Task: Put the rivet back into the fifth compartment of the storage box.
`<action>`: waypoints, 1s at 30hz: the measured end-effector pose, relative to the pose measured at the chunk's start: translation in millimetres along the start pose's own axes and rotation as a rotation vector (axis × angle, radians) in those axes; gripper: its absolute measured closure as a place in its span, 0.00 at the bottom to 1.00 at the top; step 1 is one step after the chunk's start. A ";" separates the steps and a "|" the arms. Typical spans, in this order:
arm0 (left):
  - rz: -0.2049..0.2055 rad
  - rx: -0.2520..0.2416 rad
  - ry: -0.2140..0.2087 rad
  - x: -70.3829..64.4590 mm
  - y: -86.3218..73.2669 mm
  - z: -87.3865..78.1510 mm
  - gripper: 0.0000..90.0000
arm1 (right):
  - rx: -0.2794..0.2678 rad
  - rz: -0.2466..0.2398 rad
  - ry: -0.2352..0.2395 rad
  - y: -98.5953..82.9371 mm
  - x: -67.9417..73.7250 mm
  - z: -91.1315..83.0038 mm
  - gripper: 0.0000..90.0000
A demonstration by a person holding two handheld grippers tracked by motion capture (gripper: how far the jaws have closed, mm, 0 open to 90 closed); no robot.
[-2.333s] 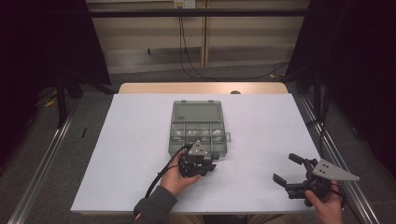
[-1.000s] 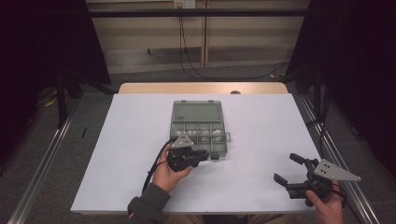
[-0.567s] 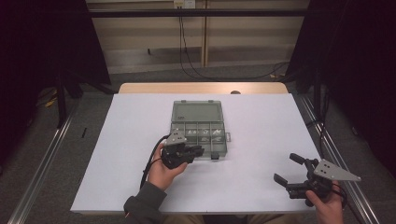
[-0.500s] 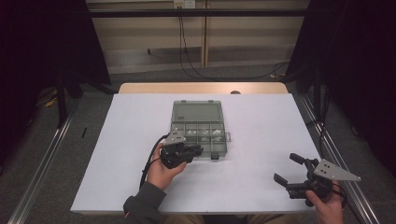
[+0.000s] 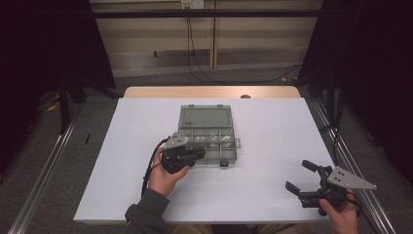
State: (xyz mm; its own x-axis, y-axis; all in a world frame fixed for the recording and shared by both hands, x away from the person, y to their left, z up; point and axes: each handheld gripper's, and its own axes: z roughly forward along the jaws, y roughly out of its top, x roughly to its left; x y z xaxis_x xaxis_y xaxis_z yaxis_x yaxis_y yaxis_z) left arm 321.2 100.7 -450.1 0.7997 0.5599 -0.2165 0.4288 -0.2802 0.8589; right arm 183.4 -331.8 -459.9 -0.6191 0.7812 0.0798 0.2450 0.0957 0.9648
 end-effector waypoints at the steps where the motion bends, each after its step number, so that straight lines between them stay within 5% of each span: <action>1: -0.003 -0.001 0.004 1.3 0.0 -0.9 0.88 | 0.001 0.001 -0.001 -0.1 0.0 0.0 0.02; 30: -0.049 -0.010 0.131 25.6 -8.0 -15.1 0.88 | 0.001 0.001 0.000 -0.1 0.0 0.0 0.02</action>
State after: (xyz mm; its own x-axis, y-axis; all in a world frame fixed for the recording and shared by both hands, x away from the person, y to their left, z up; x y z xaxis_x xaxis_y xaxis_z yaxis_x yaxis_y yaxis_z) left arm 331.9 129.0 -455.5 0.7159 0.6699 -0.1969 0.4615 -0.2423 0.8534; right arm 183.4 -331.8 -460.0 -0.6188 0.7814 0.0803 0.2463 0.0959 0.9644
